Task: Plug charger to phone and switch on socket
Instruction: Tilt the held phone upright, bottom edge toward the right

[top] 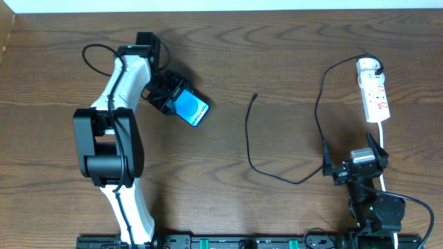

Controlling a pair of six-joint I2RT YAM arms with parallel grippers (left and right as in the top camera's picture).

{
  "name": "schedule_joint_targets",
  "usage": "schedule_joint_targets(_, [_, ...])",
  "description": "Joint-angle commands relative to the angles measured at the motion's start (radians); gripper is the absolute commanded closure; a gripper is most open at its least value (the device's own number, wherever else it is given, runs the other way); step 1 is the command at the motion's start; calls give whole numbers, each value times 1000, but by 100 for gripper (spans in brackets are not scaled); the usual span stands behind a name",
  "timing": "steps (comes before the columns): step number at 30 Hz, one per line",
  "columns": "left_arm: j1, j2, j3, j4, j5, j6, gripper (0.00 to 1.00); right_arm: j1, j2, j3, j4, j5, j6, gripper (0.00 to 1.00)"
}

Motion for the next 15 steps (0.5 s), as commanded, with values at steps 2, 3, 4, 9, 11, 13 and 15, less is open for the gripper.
schedule_joint_targets(2, [-56, -26, 6, -3, -184, 91, 34, 8, -7, -3, -3, 0, 13, 1])
schedule_joint_targets(3, [-66, -26, 6, -3, -204, 94, 34, 8, -7, -3, -3, 0, 13, 1])
schedule_joint_targets(4, [-74, -26, 6, -3, -219, 97, 34, 8, -7, -3, -3, 0, 13, 1])
schedule_joint_targets(9, [-105, -26, 6, -2, -259, 97, 34, 8, -7, -3, -3, 0, 13, 1])
schedule_joint_targets(11, [-106, -26, 6, 1, -257, 97, 34, 8, -7, -3, -3, 0, 13, 1])
schedule_joint_targets(13, [-106, -26, 6, 0, -254, 97, 34, 8, -7, -3, -3, 0, 13, 1])
schedule_joint_targets(15, [-105, -26, 6, 0, -246, 96, 34, 8, -7, -3, -3, 0, 13, 1])
